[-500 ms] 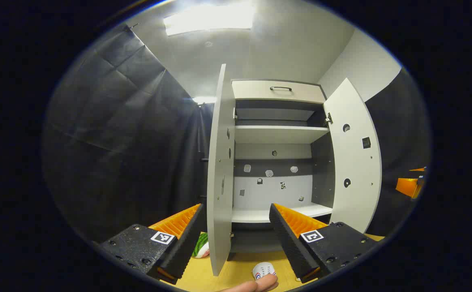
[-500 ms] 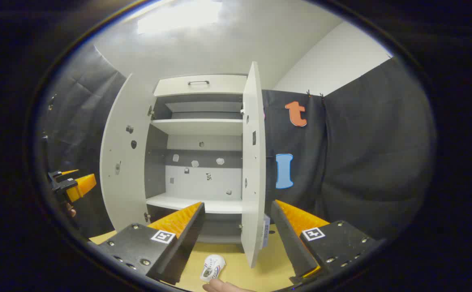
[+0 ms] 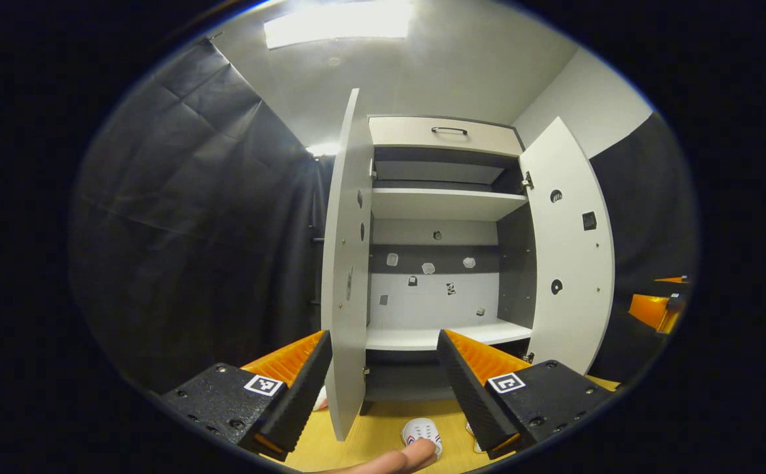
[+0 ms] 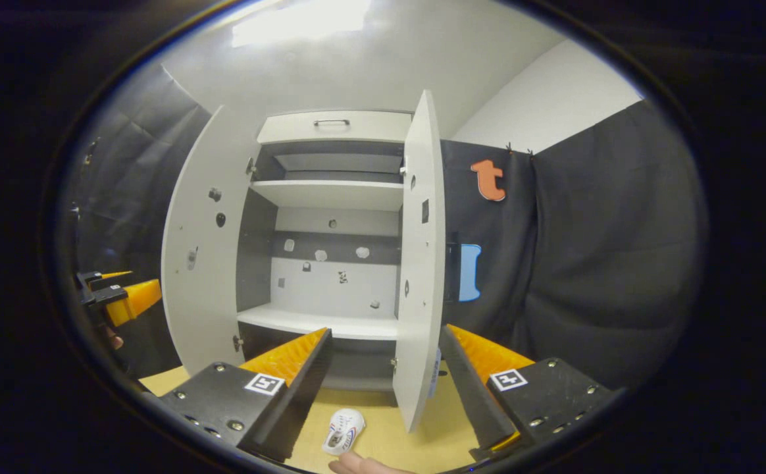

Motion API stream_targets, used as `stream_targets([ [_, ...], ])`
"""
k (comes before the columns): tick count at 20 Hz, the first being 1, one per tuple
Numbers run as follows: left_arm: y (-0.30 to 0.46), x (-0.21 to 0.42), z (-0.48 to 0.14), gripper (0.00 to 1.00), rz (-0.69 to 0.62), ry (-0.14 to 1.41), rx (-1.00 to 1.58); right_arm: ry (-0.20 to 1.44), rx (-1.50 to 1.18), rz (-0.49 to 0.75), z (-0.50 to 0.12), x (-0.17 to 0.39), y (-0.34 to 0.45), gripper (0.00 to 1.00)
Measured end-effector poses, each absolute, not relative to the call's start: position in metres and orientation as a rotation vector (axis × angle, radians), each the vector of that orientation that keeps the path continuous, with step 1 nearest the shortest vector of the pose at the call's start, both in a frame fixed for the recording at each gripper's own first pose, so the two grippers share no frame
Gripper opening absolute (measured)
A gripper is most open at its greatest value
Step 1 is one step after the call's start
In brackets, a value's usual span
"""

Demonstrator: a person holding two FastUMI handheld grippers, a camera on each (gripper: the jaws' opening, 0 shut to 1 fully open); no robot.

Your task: Grab one shoe with the right hand and put it into the shoe cabinet, grab the other shoe with the left hand and put it into the shoe cabinet; then close the right door with the right hand and the left door with the left hand.

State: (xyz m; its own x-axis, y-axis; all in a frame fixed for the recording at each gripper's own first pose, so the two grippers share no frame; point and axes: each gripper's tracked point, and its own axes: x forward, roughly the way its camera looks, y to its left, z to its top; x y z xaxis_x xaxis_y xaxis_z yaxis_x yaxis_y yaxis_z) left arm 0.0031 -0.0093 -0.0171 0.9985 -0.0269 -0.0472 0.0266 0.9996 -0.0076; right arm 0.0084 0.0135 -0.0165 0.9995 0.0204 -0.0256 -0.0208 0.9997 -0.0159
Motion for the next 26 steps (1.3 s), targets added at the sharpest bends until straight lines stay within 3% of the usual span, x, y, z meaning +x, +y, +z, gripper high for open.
stream_targets([
  [6,-0.010,0.001,-0.028,0.98,-0.034,0.052,-0.003,0.078,-0.006,0.057,-0.045,0.019,0.031,0.98],
  [11,-0.010,-0.008,-0.048,0.97,-0.043,0.080,-0.006,0.177,-0.028,0.091,-0.112,0.035,0.060,0.98],
  [18,-0.010,-0.011,-0.069,0.97,-0.053,0.093,0.011,0.430,-0.020,0.166,-0.275,0.059,0.125,0.98],
  [19,-0.008,-0.011,-0.072,0.98,-0.053,0.094,0.010,0.478,-0.013,0.162,-0.301,0.061,0.130,0.94],
  [20,-0.006,-0.010,-0.076,0.98,-0.051,0.099,0.005,0.527,-0.014,0.158,-0.324,0.062,0.136,0.98],
  [26,0.011,-0.006,-0.094,0.98,-0.052,0.127,-0.035,0.675,-0.066,0.081,-0.420,0.075,0.140,0.98],
])
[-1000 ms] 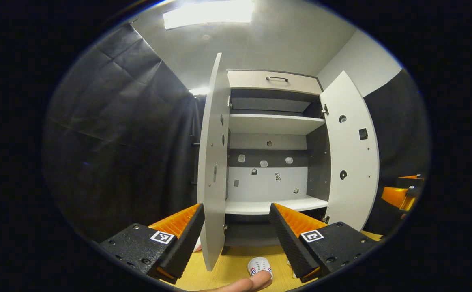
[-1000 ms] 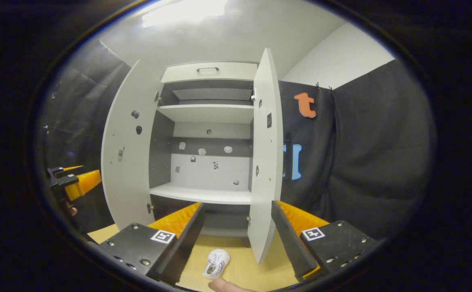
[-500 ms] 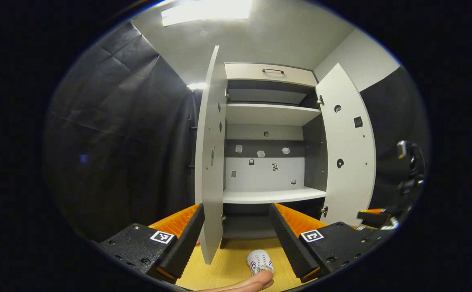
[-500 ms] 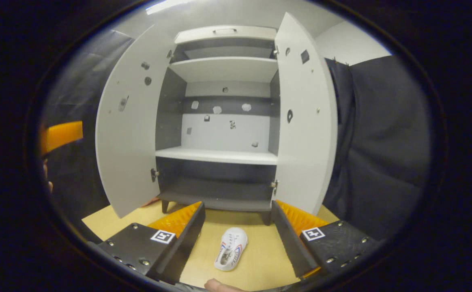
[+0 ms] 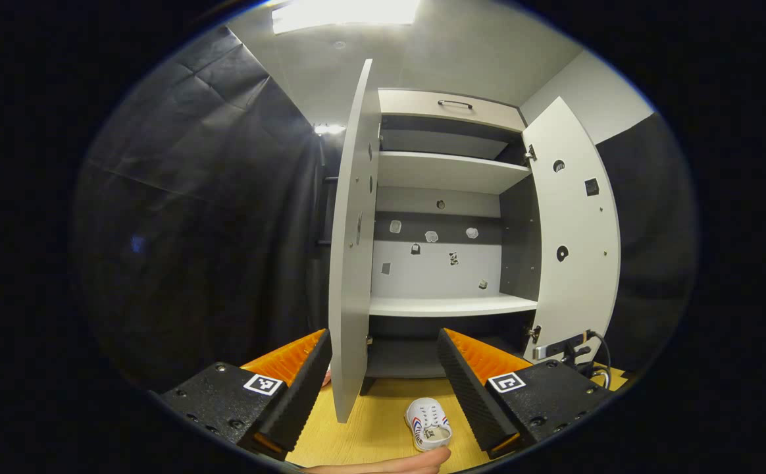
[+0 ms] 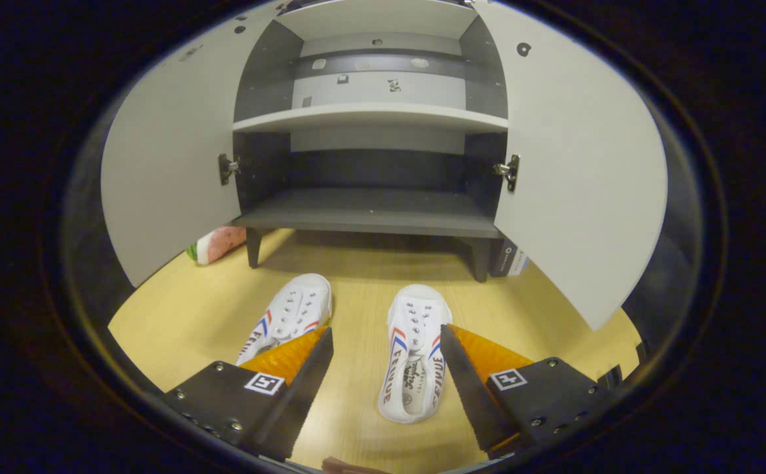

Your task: Grab one shoe with the right hand and put it into the shoe cabinet, grab the other shoe with the left hand and put it into the shoe cabinet; then close the right door with the right hand and the left door with the left hand.

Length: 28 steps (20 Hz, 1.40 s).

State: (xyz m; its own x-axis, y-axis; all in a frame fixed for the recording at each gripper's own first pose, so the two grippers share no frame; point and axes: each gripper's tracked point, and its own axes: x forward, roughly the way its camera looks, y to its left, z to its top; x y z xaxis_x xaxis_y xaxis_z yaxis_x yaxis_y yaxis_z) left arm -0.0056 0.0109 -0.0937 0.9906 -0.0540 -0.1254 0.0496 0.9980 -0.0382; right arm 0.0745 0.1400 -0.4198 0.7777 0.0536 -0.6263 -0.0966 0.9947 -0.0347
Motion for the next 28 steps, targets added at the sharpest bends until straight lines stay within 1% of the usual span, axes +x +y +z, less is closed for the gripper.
stream_targets([
  [1,0.011,-0.006,-0.093,0.98,-0.060,0.119,-0.045,0.697,-0.054,0.073,-0.432,0.075,0.141,0.96],
  [4,0.014,-0.008,-0.096,0.98,-0.068,0.113,-0.061,0.757,-0.033,0.050,-0.462,0.076,0.137,0.95],
  [5,0.015,-0.009,-0.098,0.98,-0.069,0.114,-0.062,0.775,-0.030,0.051,-0.469,0.075,0.137,0.88],
  [8,0.011,-0.010,-0.105,0.98,-0.086,0.132,-0.065,0.761,-0.039,0.040,-0.480,0.081,0.135,0.74],
  [9,0.010,-0.012,-0.108,0.98,-0.094,0.139,-0.059,0.761,-0.046,0.037,-0.487,0.079,0.133,0.71],
  [11,0.009,-0.013,-0.108,0.98,-0.108,0.135,-0.043,0.715,-0.051,0.034,-0.497,0.084,0.132,0.71],
  [12,0.009,-0.014,-0.109,0.99,-0.109,0.131,-0.036,0.687,-0.013,0.015,-0.495,0.086,0.134,0.71],
  [13,0.009,-0.014,-0.109,0.98,-0.110,0.131,-0.035,0.686,-0.003,-0.016,-0.494,0.088,0.129,0.71],
  [14,0.008,-0.015,-0.110,0.98,-0.115,0.136,-0.040,0.695,0.028,-0.031,-0.486,0.088,0.124,0.66],
  [15,0.006,-0.015,-0.111,0.98,-0.121,0.139,-0.047,0.694,0.065,-0.037,-0.487,0.090,0.123,0.36],
  [16,0.005,-0.015,-0.112,0.98,-0.125,0.140,-0.051,0.731,0.135,-0.001,-0.497,0.093,0.134,0.34],
  [17,0.005,-0.015,-0.113,0.98,-0.128,0.143,-0.051,0.727,0.184,-0.005,-0.491,0.095,0.134,0.11],
  [18,0.005,-0.016,-0.115,0.99,-0.129,0.146,-0.051,0.740,0.182,0.016,-0.498,0.095,0.134,0.08],
  [20,0.004,-0.017,-0.117,0.98,-0.138,0.153,-0.044,0.666,0.204,0.057,-0.492,0.097,0.135,0.08],
  [21,0.002,-0.017,-0.119,0.98,-0.147,0.156,-0.039,0.633,0.226,0.076,-0.483,0.095,0.137,0.01],
  [25,-0.002,-0.018,-0.126,0.99,-0.167,0.172,-0.039,0.532,0.219,0.077,-0.467,0.092,0.131,0.00],
  [26,-0.004,-0.019,-0.129,0.98,-0.172,0.177,-0.039,0.520,0.206,0.081,-0.457,0.089,0.130,0.00],
  [28,-0.007,-0.019,-0.134,0.98,-0.186,0.185,-0.043,0.471,0.185,0.106,-0.431,0.088,0.130,0.00],
])
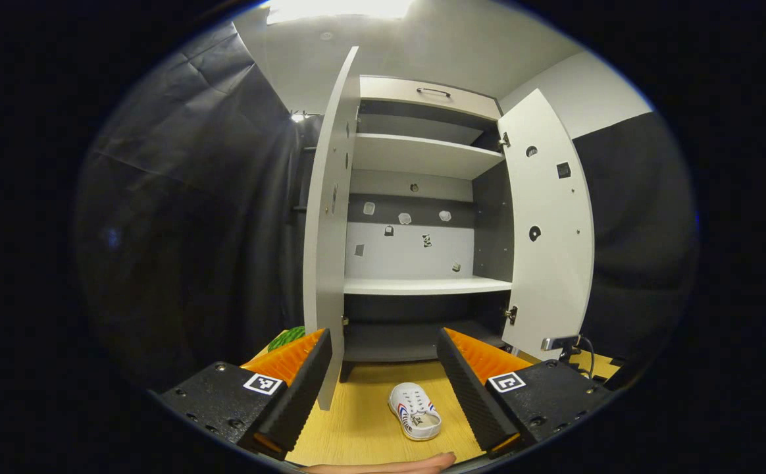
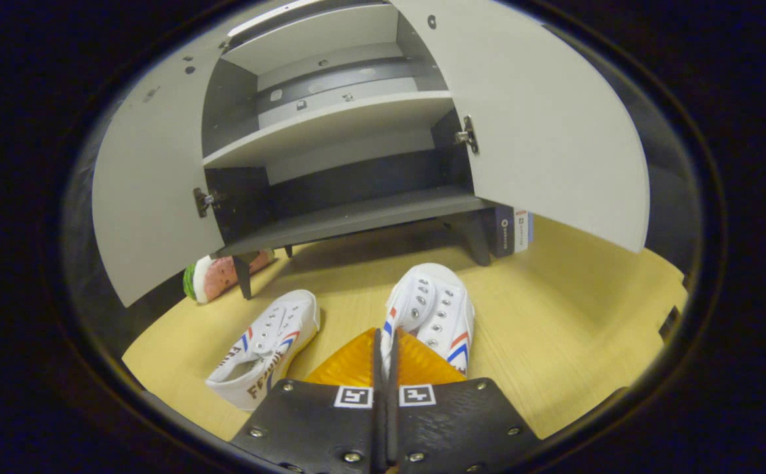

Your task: Grab one shoe with the right hand and put it into the shoe cabinet, grab the other shoe with the left hand and put it into the shoe cabinet; then close the right door with the right hand and the left door with the left hand.

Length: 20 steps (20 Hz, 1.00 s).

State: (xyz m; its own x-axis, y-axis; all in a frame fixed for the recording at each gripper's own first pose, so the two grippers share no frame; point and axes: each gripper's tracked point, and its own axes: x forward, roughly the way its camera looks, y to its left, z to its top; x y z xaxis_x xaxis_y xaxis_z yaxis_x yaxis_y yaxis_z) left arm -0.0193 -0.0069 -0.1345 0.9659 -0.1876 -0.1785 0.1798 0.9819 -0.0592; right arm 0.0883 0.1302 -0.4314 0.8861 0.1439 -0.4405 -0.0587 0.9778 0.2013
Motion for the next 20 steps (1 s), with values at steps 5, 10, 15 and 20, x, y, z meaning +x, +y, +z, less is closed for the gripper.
stream_targets([
  [5,-0.014,-0.011,-0.152,0.98,-0.206,0.206,-0.061,0.311,0.093,0.168,-0.333,0.102,0.136,0.00],
  [10,-0.010,0.003,-0.158,0.98,-0.185,0.203,-0.019,0.163,-0.003,0.237,-0.206,0.146,0.138,0.01],
  [15,-0.023,0.015,-0.162,0.98,-0.209,0.213,-0.004,0.177,-0.108,0.237,-0.131,0.227,0.151,0.01],
  [20,-0.030,0.023,-0.162,0.98,-0.238,0.207,-0.017,0.251,-0.194,0.250,-0.122,0.331,0.177,0.01],
])
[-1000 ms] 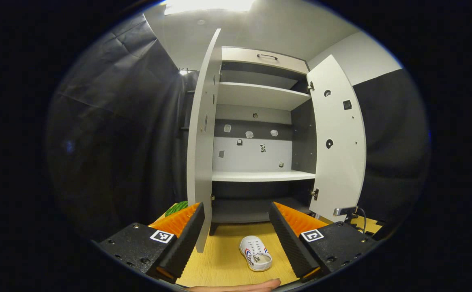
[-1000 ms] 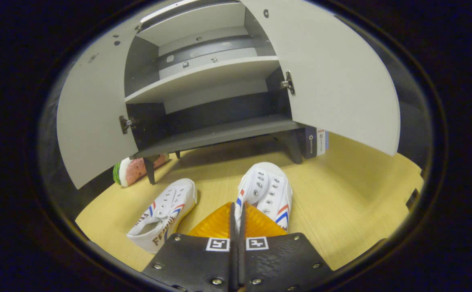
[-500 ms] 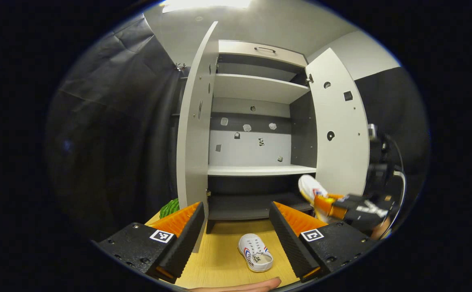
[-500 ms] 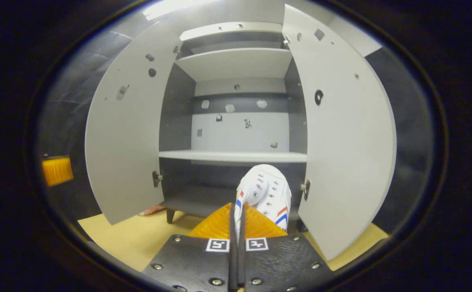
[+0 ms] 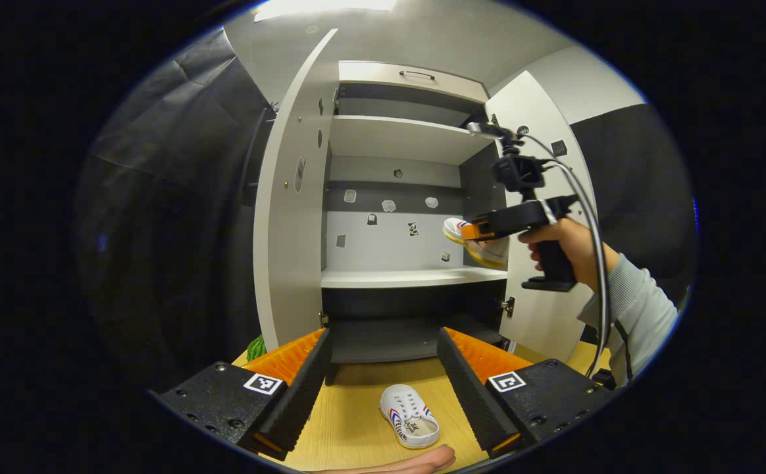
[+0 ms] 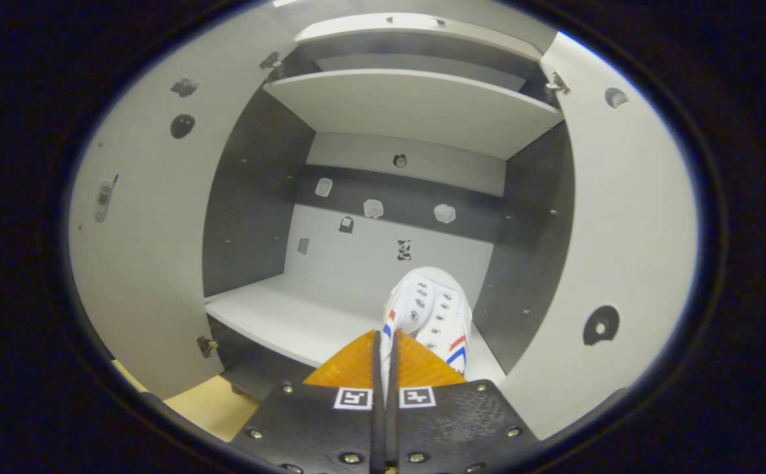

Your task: Grab one shoe with the right hand and put it into the shoe cabinet, grab the other shoe with the left hand and put it into the shoe cabinet; then close the right door with the right hand and the left door with the left hand.

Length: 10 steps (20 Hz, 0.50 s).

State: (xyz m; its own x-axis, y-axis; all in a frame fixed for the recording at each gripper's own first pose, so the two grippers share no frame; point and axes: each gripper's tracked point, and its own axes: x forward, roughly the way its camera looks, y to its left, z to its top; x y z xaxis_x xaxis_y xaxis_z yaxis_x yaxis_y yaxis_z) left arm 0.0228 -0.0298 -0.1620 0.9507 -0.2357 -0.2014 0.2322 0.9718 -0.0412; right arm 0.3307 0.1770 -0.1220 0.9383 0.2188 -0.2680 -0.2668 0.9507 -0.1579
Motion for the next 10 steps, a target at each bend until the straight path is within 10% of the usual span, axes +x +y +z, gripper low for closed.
stream_targets([
  [10,-0.014,0.036,-0.183,0.98,-0.222,0.248,-0.034,0.386,-0.347,0.262,-0.200,0.438,0.190,0.02],
])
